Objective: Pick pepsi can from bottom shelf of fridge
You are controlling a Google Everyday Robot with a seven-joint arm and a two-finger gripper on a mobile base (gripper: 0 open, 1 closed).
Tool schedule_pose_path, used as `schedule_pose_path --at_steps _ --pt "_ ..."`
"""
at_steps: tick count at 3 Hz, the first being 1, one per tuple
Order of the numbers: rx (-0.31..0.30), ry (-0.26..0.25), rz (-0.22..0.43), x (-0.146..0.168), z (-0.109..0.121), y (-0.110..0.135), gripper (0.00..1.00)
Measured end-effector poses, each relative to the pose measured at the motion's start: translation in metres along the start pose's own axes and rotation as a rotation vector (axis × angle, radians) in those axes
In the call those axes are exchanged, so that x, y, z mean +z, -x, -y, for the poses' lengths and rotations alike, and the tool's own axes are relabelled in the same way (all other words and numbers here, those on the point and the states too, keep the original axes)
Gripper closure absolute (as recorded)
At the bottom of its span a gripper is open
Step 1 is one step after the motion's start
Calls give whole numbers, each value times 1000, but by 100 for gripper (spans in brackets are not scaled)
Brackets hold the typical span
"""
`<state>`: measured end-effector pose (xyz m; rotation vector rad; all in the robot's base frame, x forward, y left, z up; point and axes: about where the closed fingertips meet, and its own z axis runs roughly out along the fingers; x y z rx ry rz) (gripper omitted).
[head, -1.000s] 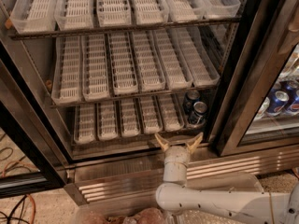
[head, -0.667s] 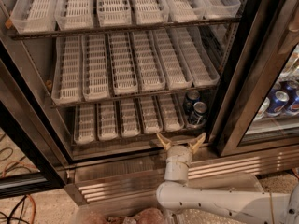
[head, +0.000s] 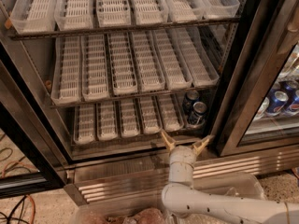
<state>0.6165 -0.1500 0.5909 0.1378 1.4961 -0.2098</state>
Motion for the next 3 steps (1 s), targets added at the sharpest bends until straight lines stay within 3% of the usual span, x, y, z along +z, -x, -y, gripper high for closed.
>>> schedule_pose_path --at_steps 1,2,3 --pt "71 58 -20 -20 -8 17 0" --pt "103 91 -40 -27 -16 17 0" --pt "120 106 -44 -20 -23 4 0"
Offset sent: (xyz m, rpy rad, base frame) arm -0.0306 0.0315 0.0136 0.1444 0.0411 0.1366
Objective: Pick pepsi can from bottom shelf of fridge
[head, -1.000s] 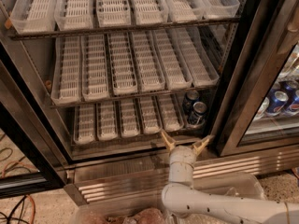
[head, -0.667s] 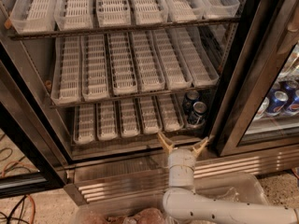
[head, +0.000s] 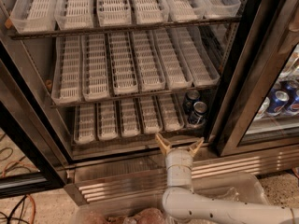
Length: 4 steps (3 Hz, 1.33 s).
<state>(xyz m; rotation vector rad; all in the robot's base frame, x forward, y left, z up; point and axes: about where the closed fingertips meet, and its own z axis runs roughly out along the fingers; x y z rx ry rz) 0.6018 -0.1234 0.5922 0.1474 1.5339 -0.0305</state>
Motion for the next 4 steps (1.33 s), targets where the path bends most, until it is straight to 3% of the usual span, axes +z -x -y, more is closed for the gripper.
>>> schedule_pose_path --at_steps 2,3,4 --pt "-72 18 61 31 -5 -8 0" --pt "-123 -1 97 51 1 -5 9" --pt "-139 -15 107 58 5 -4 10"
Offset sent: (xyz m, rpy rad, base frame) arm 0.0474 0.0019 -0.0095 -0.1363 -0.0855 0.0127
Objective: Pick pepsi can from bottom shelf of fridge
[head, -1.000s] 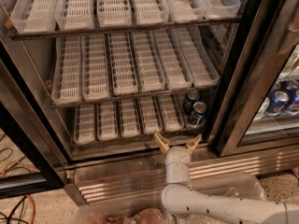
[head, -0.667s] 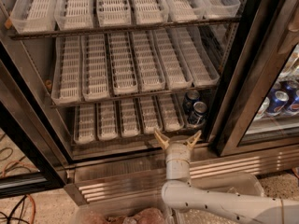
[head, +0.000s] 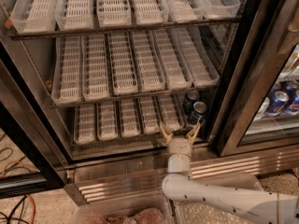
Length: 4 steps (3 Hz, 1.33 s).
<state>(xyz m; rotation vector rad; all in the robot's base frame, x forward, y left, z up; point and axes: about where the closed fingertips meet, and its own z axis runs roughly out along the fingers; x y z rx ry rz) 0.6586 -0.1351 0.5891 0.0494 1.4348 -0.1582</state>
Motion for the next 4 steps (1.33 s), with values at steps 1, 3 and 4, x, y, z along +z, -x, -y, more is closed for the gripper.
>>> schedule_pose_path --at_steps 1,3,4 --pt "-9 -53 4 8 17 -1 10" --pt "-12 -152 12 18 47 -1 14" --pt "-11 -163 17 18 51 0 14"
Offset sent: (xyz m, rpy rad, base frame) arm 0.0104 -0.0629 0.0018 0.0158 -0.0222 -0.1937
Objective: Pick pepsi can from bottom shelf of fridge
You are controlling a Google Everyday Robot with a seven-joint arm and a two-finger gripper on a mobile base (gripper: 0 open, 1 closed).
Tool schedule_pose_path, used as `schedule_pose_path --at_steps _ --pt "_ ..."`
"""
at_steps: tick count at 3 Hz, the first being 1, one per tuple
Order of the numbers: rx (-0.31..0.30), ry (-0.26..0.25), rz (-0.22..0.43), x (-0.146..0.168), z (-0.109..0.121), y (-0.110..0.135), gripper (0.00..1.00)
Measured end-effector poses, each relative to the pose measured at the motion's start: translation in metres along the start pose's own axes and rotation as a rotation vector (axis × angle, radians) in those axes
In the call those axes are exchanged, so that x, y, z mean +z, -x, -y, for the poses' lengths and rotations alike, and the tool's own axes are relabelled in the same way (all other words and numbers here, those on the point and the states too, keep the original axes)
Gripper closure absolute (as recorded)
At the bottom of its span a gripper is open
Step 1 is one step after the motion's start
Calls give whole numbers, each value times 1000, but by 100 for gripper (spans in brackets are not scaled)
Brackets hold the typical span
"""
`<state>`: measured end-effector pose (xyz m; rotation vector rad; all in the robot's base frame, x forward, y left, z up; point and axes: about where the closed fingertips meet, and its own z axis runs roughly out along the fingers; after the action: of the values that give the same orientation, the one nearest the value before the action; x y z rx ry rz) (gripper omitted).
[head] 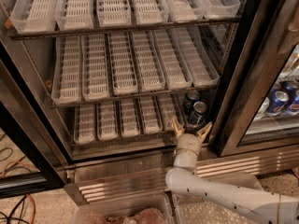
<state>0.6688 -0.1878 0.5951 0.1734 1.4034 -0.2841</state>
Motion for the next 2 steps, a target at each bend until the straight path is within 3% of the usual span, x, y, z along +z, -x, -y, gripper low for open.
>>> schedule_pose_path --at_steps 2 --pt "26 1 -13 0 -7 -3 29"
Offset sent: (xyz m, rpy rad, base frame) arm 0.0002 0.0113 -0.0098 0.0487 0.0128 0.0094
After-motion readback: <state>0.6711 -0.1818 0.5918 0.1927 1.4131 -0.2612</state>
